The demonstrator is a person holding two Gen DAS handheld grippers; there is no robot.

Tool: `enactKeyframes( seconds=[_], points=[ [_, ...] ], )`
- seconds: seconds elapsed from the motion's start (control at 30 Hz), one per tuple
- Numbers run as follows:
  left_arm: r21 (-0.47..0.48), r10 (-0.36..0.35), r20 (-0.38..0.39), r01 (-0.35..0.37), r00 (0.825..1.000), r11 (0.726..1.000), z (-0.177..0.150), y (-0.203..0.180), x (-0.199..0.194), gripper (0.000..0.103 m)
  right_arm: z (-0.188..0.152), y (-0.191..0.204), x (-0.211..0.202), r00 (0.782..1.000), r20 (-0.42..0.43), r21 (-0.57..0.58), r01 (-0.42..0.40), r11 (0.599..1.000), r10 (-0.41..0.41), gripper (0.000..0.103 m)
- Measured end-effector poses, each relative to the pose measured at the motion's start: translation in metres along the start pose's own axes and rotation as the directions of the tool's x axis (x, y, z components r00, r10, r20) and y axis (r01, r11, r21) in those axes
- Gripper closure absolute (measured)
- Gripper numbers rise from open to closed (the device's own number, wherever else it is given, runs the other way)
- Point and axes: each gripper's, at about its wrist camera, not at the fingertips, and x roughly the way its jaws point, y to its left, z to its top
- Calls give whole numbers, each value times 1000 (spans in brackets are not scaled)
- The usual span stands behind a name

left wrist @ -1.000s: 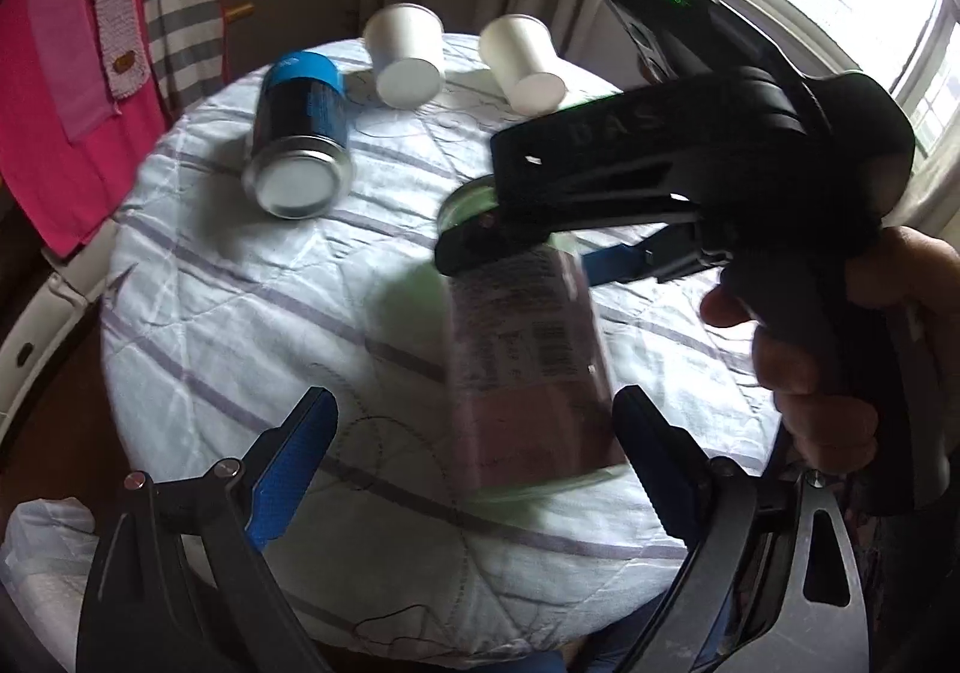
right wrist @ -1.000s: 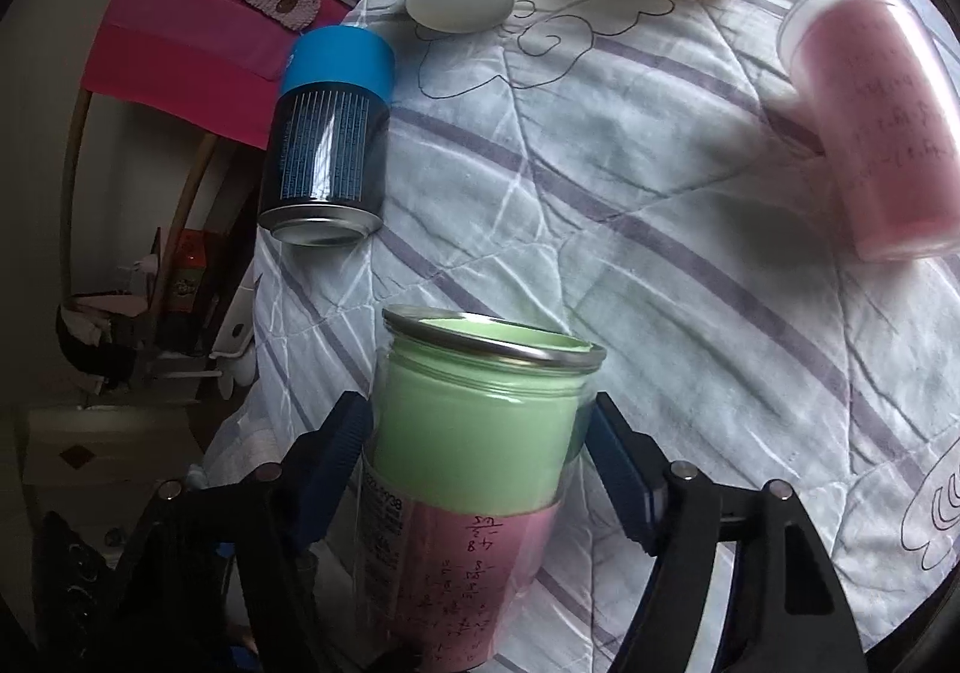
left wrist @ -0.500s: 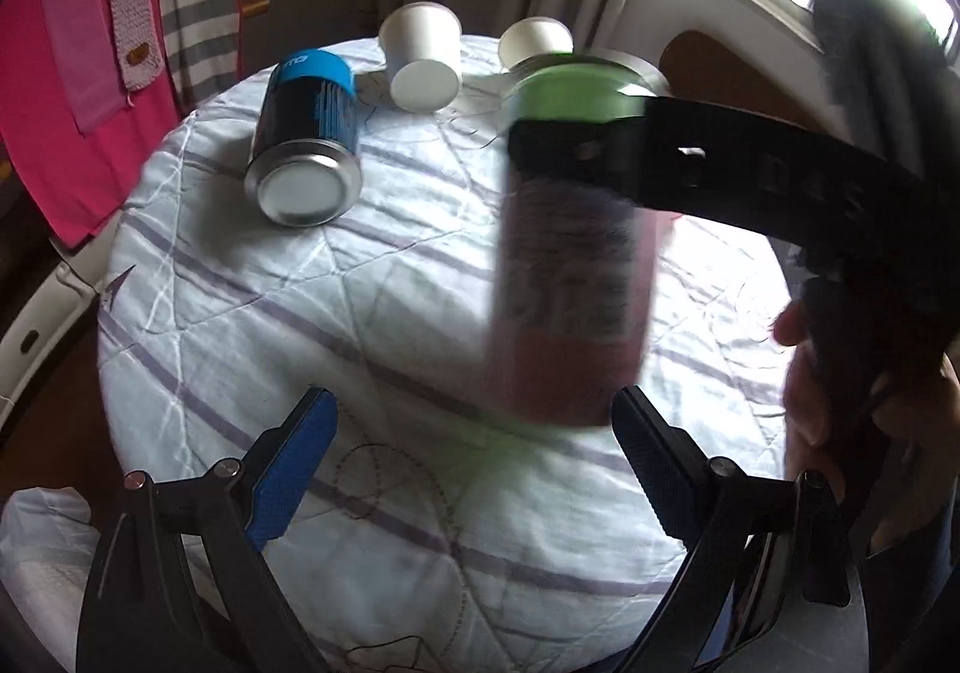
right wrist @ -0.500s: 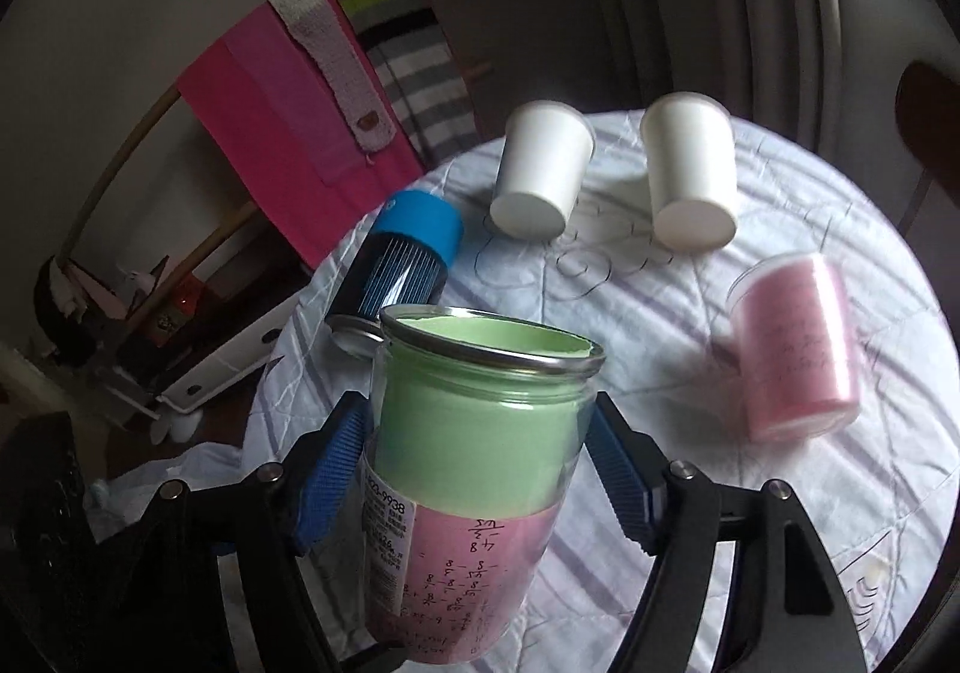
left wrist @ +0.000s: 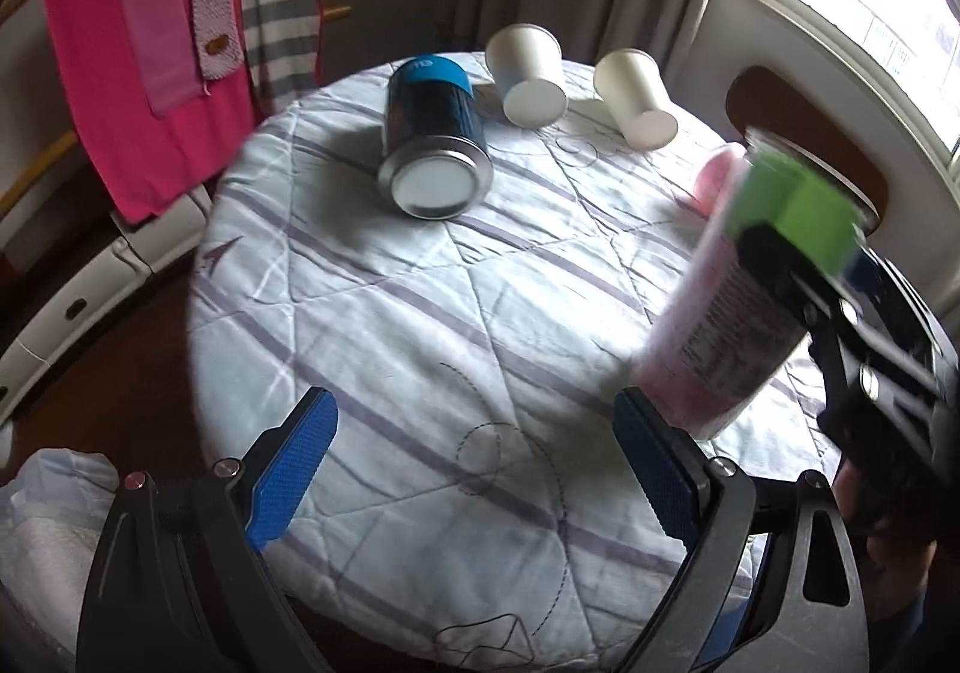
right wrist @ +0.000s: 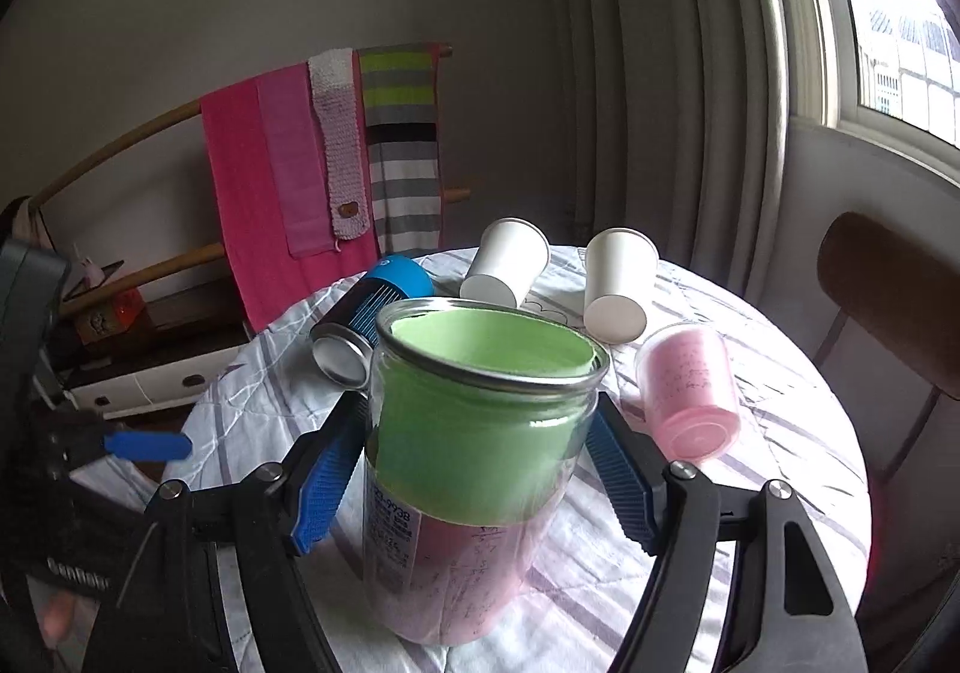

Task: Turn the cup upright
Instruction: 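Rotate the jar open end up with the right tool and lower it onto the table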

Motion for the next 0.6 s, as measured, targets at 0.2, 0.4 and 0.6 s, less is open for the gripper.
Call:
enactKeyframes(
  seconds=[0.2,0.4,0.6],
  points=[
    [10,24,49,-25,998,1000,-8,6,-12,9,-9,8,-11,999,31,-7,38,999,-38,28],
    [-12,28,61,-27,998,1000,-13,10,-21,9,-13,11,-15,1000,-6,33,23,999,-22,22],
    [-6,34,93,-33,995,999,-20,6,-38,9,-14,10,-25,997,-58,66,52,996,-48,20]
  ],
)
